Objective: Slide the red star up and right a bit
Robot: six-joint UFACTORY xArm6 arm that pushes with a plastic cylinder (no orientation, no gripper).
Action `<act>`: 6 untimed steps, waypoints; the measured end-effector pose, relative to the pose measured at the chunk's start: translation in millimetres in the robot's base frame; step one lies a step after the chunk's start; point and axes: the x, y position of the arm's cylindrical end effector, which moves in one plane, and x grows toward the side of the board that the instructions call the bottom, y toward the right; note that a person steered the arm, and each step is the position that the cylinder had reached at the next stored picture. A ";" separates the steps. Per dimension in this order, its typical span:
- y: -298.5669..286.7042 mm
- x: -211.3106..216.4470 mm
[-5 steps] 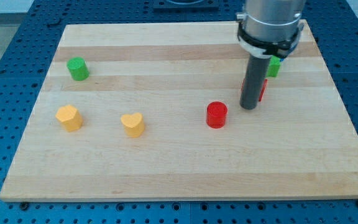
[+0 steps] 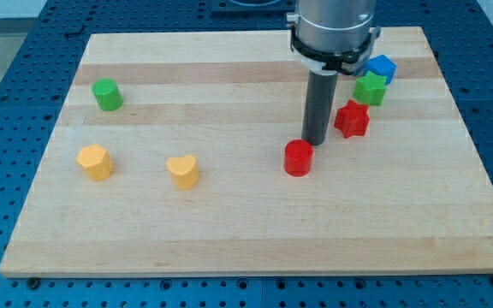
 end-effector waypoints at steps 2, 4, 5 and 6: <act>44.0 -6.3; 60.3 -15.4; 39.2 -15.4; 14.0 -15.4</act>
